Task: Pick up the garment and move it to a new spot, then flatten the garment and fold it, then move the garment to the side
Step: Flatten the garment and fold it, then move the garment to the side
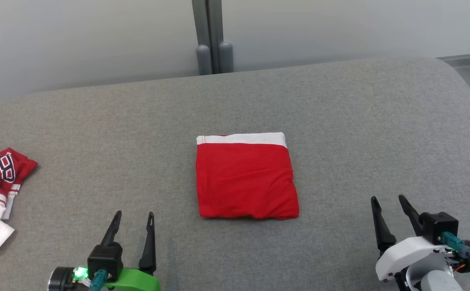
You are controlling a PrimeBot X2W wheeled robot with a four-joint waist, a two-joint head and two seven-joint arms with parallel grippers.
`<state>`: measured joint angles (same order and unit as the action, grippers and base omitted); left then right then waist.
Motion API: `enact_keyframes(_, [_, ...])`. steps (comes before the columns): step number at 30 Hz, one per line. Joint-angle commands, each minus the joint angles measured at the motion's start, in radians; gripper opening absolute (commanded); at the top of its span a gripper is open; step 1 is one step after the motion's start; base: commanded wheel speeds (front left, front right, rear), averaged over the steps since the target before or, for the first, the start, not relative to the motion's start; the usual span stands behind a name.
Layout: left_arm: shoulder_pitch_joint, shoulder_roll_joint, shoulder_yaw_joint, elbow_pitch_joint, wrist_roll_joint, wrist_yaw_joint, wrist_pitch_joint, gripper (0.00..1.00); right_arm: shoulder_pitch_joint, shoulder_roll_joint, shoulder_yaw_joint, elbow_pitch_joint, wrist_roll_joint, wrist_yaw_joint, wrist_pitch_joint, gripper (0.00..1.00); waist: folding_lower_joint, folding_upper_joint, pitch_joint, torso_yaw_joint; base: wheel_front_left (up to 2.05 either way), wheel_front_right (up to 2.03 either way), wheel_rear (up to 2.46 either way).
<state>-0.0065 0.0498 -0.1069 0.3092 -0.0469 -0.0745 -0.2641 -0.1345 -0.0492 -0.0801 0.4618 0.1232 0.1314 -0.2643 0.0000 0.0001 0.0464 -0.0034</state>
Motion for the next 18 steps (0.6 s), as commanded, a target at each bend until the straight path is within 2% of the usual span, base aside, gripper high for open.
enact_keyframes(1, [0.012,0.002,-0.003,-0.003,0.008,0.005,0.000,1.00,0.000,-0.003,0.009,0.003,0.003,-0.001,0.000,1.00,0.0000,-0.0001,0.000,0.006,0.00,0.00,0.00])
enact_keyframes(3, [0.011,0.002,-0.008,-0.004,0.007,0.004,0.000,1.00,-0.010,-0.003,0.024,0.010,0.009,-0.001,0.000,1.00,0.0000,-0.0001,0.004,0.014,0.00,0.00,0.00])
enact_keyframes(11, [-0.054,0.002,-0.029,-0.007,-0.006,-0.012,0.000,1.00,-0.167,-0.003,0.193,0.086,0.117,-0.001,0.000,1.00,0.0000,-0.0001,0.084,0.076,0.00,0.00,0.00])
enact_keyframes(14, [-0.088,0.002,-0.033,-0.002,-0.007,-0.020,0.000,1.00,-0.261,-0.005,0.266,0.145,0.180,-0.001,0.000,1.00,0.0000,-0.0001,0.120,0.104,0.00,0.00,0.00])
enact_keyframes(18, [-0.125,0.002,-0.041,0.004,-0.005,-0.028,0.000,1.00,-0.375,-0.004,0.322,0.240,0.210,-0.001,0.000,1.00,0.0000,-0.0001,0.158,0.141,0.00,0.00,0.00])
